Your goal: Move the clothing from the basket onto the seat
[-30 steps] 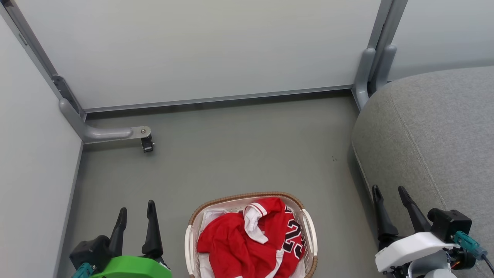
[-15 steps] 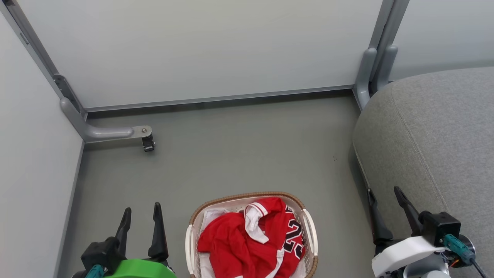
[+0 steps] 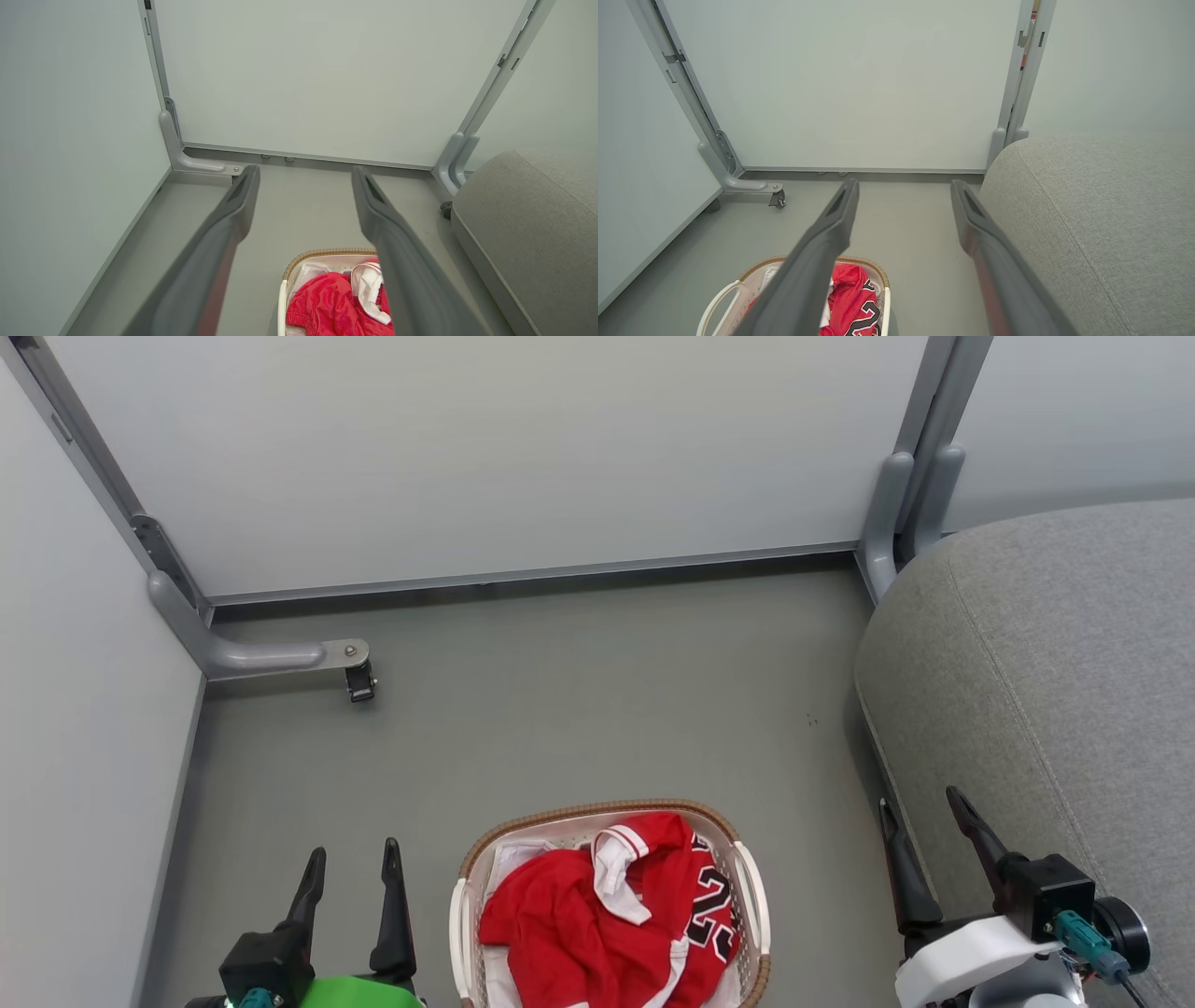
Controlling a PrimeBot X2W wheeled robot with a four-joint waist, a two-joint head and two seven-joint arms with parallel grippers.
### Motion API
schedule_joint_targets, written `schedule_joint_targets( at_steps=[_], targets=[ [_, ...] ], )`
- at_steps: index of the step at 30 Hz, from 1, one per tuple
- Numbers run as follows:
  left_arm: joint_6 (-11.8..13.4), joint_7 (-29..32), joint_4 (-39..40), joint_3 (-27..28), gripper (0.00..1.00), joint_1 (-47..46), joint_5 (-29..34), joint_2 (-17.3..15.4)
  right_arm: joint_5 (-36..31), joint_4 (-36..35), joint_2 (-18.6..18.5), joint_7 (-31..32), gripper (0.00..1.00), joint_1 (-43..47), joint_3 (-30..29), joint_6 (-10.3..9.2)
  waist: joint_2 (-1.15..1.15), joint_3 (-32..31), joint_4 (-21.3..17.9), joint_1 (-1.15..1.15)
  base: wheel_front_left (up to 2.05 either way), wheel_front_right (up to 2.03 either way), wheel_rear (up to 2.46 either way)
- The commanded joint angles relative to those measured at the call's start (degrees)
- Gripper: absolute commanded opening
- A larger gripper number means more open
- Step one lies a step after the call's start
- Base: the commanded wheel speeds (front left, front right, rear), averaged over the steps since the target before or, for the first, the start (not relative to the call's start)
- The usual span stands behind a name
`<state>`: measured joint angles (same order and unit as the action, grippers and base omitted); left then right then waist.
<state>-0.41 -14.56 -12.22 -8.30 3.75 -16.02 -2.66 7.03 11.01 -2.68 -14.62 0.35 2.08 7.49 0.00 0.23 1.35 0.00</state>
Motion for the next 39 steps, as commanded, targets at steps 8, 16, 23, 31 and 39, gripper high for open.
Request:
schedule_joint_targets(
  at_steps=[8, 16, 23, 31, 39],
  targets=[
    [0.46, -0.62, -0.77, -0.26, 1.0, 0.39, 1.63, -0.39, -2.0, 0.19, -0.36, -0.66, 1.0, 0.58, -0.09, 0.0, 0.0, 0.08, 0.05, 0.0, 0.0, 0.0, 0.0],
    [0.45, -0.62, -1.22, -0.37, 1.0, 0.15, 1.49, -0.39, -1.84, 0.31, -0.36, -0.67, 1.0, 0.47, -0.14, 0.0, 0.0, 0.09, 0.04, 0.0, 0.0, 0.0, 0.0],
    [0.46, -0.62, -1.29, -0.42, 1.0, 0.18, 1.36, -0.39, -1.85, 0.13, -0.36, -0.66, 1.0, 0.45, -0.3, 0.0, 0.0, 0.29, 0.05, 0.0, 0.0, 0.0, 0.0],
    [-0.2, -0.62, -1.04, -0.64, 1.0, -1.45, 2.44, -0.38, -2.22, -1.24, -0.33, -0.66, 1.0, -0.82, -1.67, 0.0, 0.0, 2.83, 0.2, 0.0, 0.0, 0.0, 0.0],
    [-3.3, -0.62, -2.64, -3.34, 1.0, -10.47, 7.77, -0.77, -2.65, -5.18, -0.34, -0.6, 1.0, -6.23, -5.36, 0.0, 0.0, 11.59, 0.17, 0.0, 0.0, 0.0, 0.0]
  ],
)
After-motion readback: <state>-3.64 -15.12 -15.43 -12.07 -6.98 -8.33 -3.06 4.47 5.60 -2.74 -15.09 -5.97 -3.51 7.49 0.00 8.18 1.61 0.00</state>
